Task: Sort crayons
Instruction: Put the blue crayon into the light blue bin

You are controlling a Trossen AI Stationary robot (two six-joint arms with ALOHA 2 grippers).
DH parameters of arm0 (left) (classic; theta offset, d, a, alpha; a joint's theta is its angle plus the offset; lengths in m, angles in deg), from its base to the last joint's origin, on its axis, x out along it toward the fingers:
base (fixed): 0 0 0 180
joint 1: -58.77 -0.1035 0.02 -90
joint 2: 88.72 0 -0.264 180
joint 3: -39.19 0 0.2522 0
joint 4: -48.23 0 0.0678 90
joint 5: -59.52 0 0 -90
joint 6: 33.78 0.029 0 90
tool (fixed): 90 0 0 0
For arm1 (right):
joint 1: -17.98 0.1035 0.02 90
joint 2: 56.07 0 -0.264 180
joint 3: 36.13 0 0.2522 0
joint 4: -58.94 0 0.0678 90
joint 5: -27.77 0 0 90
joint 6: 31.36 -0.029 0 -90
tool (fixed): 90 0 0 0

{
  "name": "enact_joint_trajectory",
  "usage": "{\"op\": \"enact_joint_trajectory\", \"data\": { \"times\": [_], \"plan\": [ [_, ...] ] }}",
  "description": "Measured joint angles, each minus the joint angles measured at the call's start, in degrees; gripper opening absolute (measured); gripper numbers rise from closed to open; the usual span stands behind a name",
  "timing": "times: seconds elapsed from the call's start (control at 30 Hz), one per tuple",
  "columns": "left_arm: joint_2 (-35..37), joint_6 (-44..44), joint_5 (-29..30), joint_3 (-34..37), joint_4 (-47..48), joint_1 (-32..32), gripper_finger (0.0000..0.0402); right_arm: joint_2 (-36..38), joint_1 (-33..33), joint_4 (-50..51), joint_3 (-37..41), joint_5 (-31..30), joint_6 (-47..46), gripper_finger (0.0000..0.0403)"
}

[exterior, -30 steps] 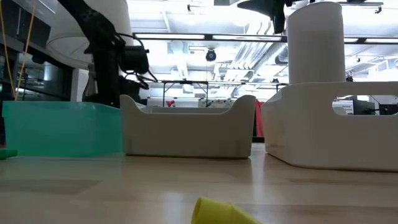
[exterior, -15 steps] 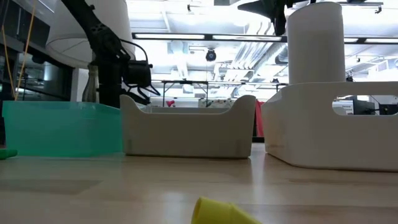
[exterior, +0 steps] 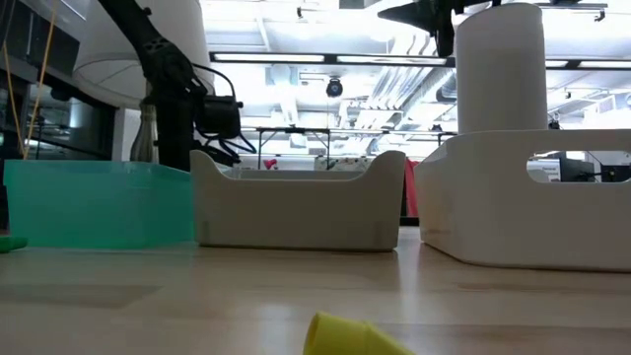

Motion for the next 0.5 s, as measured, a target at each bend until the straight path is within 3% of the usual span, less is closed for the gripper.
{"op": "enact_joint_trajectory", "data": {
  "times": [0.2, 0.43, 0.5],
  "plan": [
    [-1.2, 0.1, -1.3, -0.1, 0.8, 0.0, 0.0120, 0.0, 0.0, 0.0, 0.0, 0.0, -0.2, 0.0160],
    [-0.8, 1.4, -4.2, 0.0, 2.0, -0.1, 0.0014, 0.0, 0.0, 0.0, 0.0, 0.0, -0.2, 0.0160],
    [-0.8, 1.5, -4.5, 0.0, 2.1, 0.0, 0.0010, 0.0, 0.0, 0.0, 0.0, 0.1, -0.2, 0.0160]
  ]
}}
